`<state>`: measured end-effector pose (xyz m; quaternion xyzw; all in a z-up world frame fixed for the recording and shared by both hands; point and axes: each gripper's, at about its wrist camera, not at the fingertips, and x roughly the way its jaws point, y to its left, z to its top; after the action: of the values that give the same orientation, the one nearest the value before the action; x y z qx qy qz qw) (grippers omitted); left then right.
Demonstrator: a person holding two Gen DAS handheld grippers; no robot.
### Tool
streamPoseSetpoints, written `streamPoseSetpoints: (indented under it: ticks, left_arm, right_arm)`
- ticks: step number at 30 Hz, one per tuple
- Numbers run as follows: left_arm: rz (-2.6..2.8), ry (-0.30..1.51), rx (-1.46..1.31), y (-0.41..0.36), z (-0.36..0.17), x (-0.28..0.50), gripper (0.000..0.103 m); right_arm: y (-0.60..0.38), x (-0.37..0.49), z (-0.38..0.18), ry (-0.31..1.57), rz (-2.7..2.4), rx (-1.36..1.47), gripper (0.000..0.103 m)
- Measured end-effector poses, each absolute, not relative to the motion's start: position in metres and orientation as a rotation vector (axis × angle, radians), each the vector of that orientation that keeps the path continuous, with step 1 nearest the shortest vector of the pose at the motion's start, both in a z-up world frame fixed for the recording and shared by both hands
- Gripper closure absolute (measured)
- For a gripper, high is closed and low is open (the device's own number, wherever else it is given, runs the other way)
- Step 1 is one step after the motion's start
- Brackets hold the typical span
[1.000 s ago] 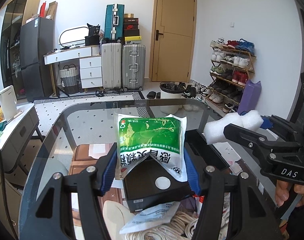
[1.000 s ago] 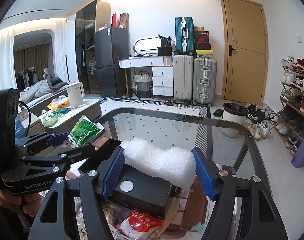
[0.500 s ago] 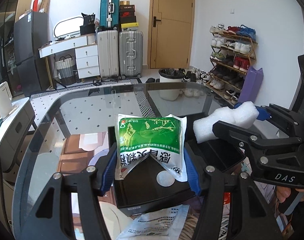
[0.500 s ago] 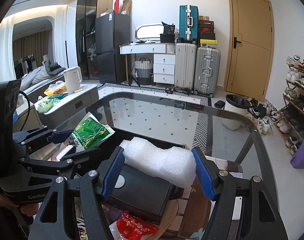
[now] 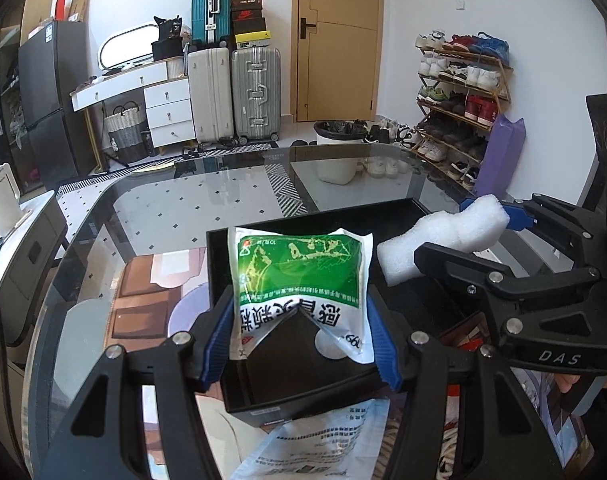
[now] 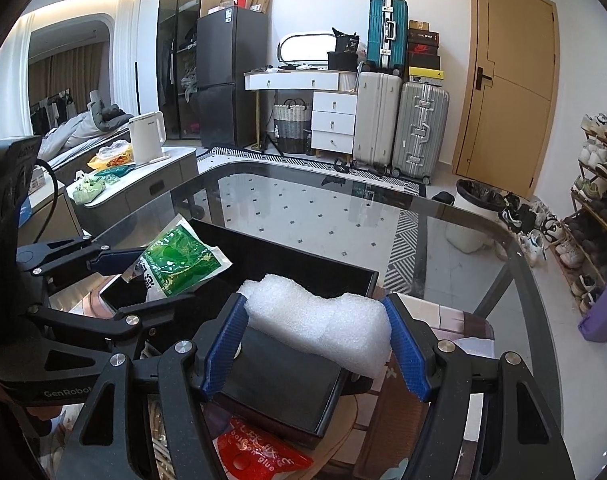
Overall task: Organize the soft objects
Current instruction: 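Lift and carry the foam block with right tool while left tool carries the packet to the box, then open right tool to drop the foam into the box while left tool releases the packet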
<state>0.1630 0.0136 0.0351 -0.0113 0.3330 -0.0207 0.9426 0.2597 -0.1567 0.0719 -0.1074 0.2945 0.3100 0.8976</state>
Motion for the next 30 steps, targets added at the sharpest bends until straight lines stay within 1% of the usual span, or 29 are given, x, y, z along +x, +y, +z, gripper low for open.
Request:
streamPoseSetpoints:
  ticks: [4,8,9,11,13,15,16,17,20,21,22,23,26,29,30]
  left_arm:
    - [-0.036,0.678,0.001,0.009,0.034,0.162,0.044]
    - [-0.044,0.684,-0.008,0.010,0.036,0.162,0.043]
    - [-0.045,0.686,-0.012,0.010,0.036,0.163,0.043]
    - [-0.056,0.688,-0.018,0.010,0.038,0.162,0.041]
    - [-0.064,0.689,-0.016,0.010,0.037,0.160,0.039]
    - [-0.066,0.688,-0.010,0.009,0.037,0.158,0.038]
    - [-0.065,0.686,-0.010,0.009,0.038,0.157,0.037]
    - [-0.067,0.686,-0.011,0.009,0.038,0.156,0.035]
    - [-0.079,0.677,-0.016,0.008,0.041,0.152,0.027]
    - [-0.081,0.672,-0.015,0.008,0.042,0.150,0.022]
    - [-0.085,0.658,-0.012,0.007,0.044,0.147,0.019]
    - [-0.086,0.653,-0.011,0.006,0.046,0.145,0.013]
    - [-0.098,0.636,-0.018,0.005,0.051,0.138,0.011]
    - [-0.118,0.616,-0.035,0.005,0.058,0.127,0.000]
    - [-0.118,0.608,-0.036,0.005,0.060,0.125,0.000]
  right_arm:
    - [-0.158,0.258,0.070,0.613,0.655,-0.221,0.033]
    - [-0.159,0.257,0.072,0.619,0.676,-0.206,0.029]
    - [-0.160,0.256,0.074,0.609,0.678,-0.204,0.027]
    - [-0.164,0.254,0.077,0.585,0.652,-0.208,0.018]
    - [-0.167,0.253,0.079,0.575,0.644,-0.210,0.017]
    - [-0.171,0.251,0.081,0.576,0.633,-0.208,0.014]
    - [-0.173,0.250,0.082,0.576,0.627,-0.205,0.009]
    - [-0.177,0.248,0.083,0.577,0.619,-0.198,0.006]
    - [-0.188,0.241,0.087,0.593,0.620,-0.165,0.002]
    - [-0.193,0.237,0.088,0.595,0.618,-0.147,0.001]
    - [-0.197,0.235,0.089,0.599,0.619,-0.136,0.001]
    - [-0.201,0.231,0.090,0.610,0.619,-0.120,0.001]
    - [-0.211,0.221,0.089,0.636,0.619,-0.109,0.001]
    - [-0.219,0.208,0.085,0.649,0.601,-0.119,0.001]
    - [-0.221,0.205,0.084,0.658,0.601,-0.119,0.001]
